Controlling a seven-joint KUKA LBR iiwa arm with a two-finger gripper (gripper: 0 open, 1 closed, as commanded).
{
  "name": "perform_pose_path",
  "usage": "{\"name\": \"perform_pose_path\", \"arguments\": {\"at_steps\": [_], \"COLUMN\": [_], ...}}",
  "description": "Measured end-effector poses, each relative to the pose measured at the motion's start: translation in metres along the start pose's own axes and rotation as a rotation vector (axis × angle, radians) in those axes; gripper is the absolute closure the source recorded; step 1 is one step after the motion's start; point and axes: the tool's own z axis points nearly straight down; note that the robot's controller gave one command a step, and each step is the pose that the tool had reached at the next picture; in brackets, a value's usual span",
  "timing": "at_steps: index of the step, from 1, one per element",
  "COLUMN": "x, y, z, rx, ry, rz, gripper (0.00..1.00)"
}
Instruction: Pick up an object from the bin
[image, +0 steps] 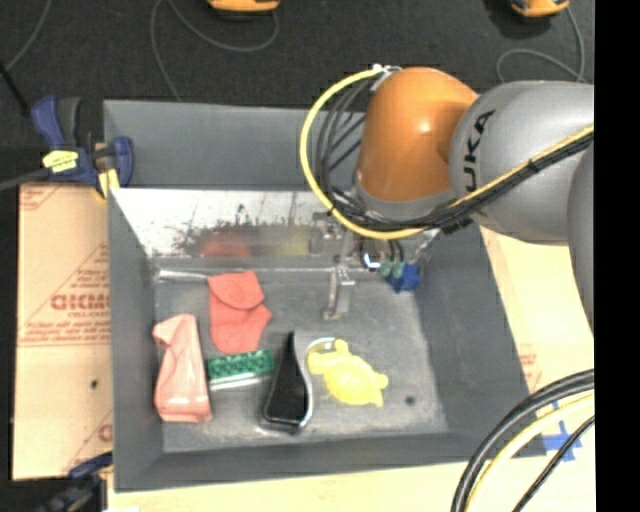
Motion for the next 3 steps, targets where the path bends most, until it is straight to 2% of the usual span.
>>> {"name": "perform_pose_path", "arguments": {"at_steps": [1, 2, 3], "x": [-0.001, 0.003, -0.005], "y": [0.0, 0.011, 0.039], "z": [-0.005, 0.001, 0.032], "rx": [-0.001, 0.0, -0.001], "ry": [-0.007, -0.008, -0.01], "rz": [0.0, 0.064, 0.076], "gripper": [0.0, 0.0, 0.0]}}
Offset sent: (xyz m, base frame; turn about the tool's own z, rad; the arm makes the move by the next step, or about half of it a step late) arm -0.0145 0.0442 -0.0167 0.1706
